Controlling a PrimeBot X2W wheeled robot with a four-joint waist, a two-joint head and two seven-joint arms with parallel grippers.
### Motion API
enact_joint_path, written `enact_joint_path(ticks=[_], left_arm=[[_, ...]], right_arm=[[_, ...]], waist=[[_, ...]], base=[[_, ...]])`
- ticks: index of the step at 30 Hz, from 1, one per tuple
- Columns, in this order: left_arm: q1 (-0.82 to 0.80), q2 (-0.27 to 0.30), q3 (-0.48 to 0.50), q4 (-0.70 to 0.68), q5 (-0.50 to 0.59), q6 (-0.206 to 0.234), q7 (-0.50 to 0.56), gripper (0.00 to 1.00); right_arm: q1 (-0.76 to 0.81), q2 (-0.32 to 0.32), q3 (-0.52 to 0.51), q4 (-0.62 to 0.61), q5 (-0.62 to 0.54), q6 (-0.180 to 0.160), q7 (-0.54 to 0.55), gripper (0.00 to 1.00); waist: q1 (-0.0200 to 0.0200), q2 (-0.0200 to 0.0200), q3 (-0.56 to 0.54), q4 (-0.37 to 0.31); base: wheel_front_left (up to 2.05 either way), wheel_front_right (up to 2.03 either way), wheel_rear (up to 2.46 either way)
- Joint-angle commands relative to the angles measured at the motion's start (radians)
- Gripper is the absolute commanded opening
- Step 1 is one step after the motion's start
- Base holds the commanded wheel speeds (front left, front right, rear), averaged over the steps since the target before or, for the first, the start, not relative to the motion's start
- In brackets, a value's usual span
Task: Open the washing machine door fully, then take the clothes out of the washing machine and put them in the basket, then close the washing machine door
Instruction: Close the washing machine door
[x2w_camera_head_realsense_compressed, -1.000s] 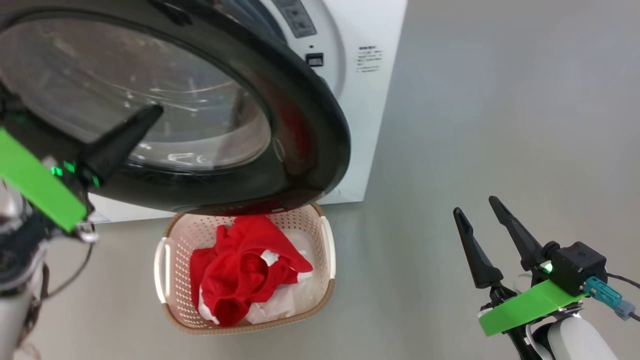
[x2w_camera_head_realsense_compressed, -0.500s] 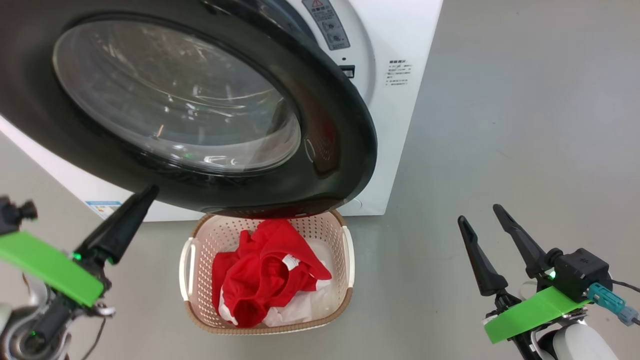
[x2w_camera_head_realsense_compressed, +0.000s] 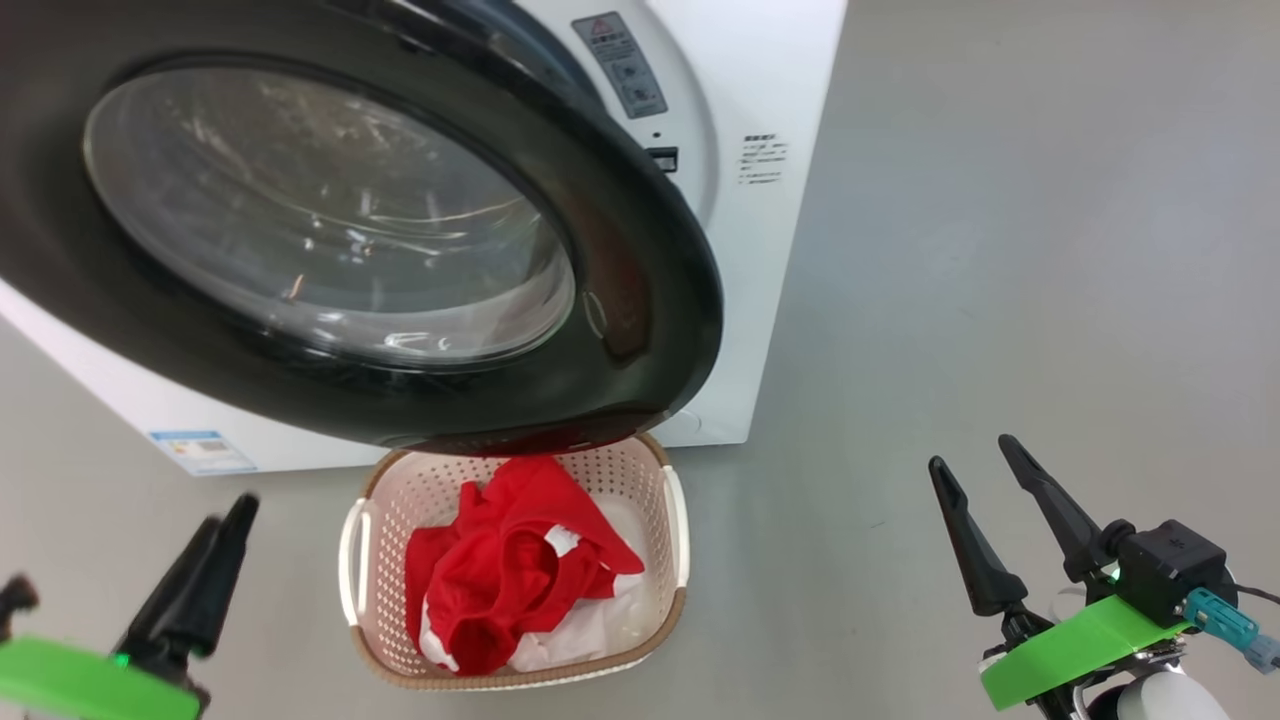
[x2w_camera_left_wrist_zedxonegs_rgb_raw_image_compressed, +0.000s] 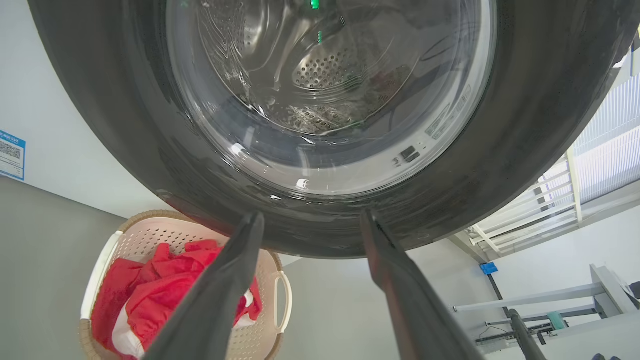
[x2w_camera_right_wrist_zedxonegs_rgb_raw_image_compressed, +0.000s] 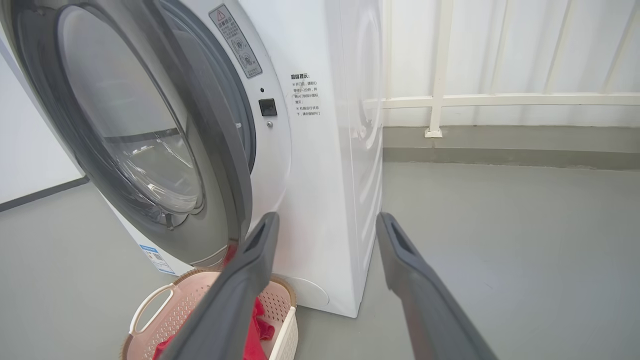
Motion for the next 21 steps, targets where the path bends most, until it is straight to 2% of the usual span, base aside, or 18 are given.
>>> enact_joint_path(ticks=[1,7,13,21], left_arm=[[-0.006,0.048,0.033,-0.002,0.018,-0.004,-0.038,1.0],[0.048,0.06,-0.027,0.085,0.09,-0.004,-0.17,1.0],[0.052,0.037,-0.061,0.168,0.197,-0.004,-0.215,1.0],[0.068,-0.068,0.094,0.225,0.423,-0.004,-0.217,1.0]], right_arm=[[0.014,-0.014,0.013,-0.024,0.0,0.002,-0.012,1.0],[0.031,-0.011,0.011,-0.024,0.003,0.002,-0.012,1.0],[0.051,-0.015,0.002,-0.023,0.005,0.002,-0.012,1.0],[0.067,-0.018,-0.006,-0.024,0.007,0.002,-0.012,1.0]], waist=[[0.0,0.0,-0.006,-0.015],[0.0,0.0,-0.012,-0.049],[0.0,0.0,-0.023,-0.068],[0.0,0.0,-0.033,-0.076]], base=[[0.0,0.0,0.0],[0.0,0.0,0.0],[0.0,0.0,0.0],[0.0,0.0,0.0]])
